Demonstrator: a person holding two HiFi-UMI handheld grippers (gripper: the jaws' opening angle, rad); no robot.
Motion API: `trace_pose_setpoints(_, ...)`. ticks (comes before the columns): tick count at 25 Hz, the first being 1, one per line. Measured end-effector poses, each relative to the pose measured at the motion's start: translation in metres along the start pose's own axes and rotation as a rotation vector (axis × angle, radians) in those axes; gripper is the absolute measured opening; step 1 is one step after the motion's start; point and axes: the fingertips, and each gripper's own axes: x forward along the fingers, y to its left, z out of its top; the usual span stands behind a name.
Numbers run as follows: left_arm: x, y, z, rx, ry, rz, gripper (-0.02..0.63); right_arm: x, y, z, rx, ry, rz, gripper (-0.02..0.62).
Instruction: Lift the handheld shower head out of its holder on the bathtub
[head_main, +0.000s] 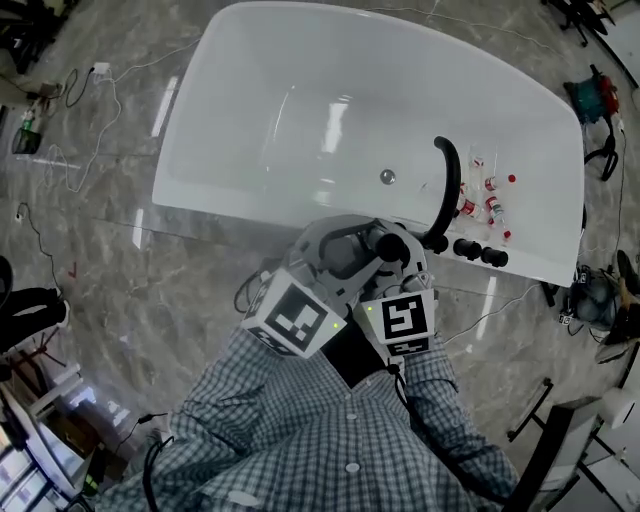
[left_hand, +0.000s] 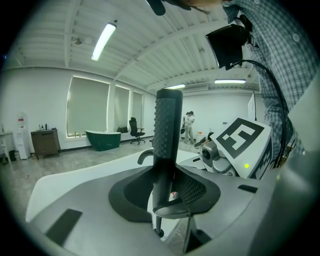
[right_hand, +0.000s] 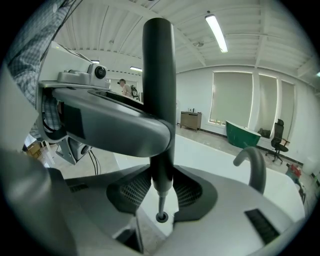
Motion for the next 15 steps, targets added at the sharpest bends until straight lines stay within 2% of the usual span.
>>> trace_pose_setpoints(7, -0.016, -0.006, 0.038, -0.038, -0.042, 0.007, 0.12, -0.027, 0.002, 0.029, 0.005, -0.013, -0.002, 0.129)
trace_pose_setpoints(15, -0.029, -0.016, 0.081, -0.012, -0.096, 0.01, 0.12, -0.057, -0.002, 0.064, 0.021, -0.053, -0.022, 0.129)
